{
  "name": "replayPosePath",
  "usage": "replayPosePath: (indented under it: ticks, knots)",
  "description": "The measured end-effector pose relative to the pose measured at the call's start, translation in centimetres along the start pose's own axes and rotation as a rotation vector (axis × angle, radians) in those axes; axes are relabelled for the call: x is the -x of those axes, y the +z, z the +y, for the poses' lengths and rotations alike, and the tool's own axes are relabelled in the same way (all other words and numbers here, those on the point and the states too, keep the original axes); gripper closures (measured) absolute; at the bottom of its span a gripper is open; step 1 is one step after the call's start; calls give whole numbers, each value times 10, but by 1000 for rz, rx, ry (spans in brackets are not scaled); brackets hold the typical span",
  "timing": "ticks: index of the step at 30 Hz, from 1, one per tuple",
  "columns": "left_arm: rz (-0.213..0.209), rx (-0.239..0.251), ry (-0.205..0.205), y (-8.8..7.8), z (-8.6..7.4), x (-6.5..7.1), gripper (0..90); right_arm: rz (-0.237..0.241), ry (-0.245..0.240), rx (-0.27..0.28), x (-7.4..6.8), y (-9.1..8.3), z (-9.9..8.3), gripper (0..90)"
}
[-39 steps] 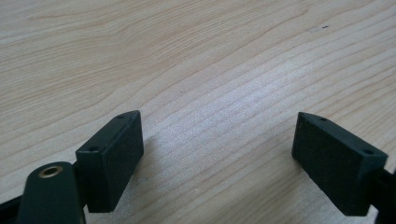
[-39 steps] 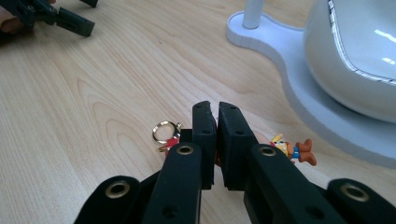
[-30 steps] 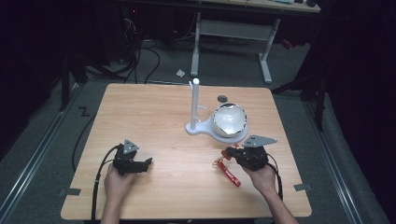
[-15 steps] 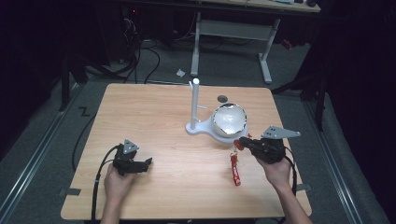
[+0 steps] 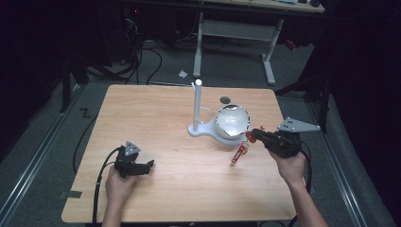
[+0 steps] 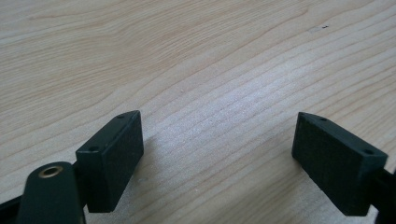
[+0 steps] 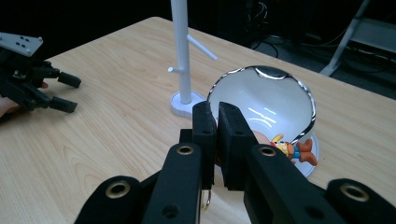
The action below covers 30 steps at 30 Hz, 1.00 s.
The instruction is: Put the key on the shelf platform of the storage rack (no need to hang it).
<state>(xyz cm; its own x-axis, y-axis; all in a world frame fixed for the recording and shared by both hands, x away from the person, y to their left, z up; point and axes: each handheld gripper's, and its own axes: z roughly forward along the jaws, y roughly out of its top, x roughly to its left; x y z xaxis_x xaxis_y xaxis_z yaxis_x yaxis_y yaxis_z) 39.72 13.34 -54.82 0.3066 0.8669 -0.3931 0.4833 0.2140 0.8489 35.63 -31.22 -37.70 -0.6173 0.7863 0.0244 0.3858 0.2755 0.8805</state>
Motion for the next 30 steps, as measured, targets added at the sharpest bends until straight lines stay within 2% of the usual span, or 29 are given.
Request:
replayPosePath:
  ticks: [5, 18, 30]
  knots:
    - [0, 0, 0, 0, 0, 0, 168, -8, -2, 7, 3, -3, 7, 862]
    - [0, 0, 0, 0, 0, 0, 168, -24, 31, 38, 19, -9, 32, 862]
    - [0, 0, 0, 0, 0, 0, 169, -48, 44, 53, 31, -7, 54, 862]
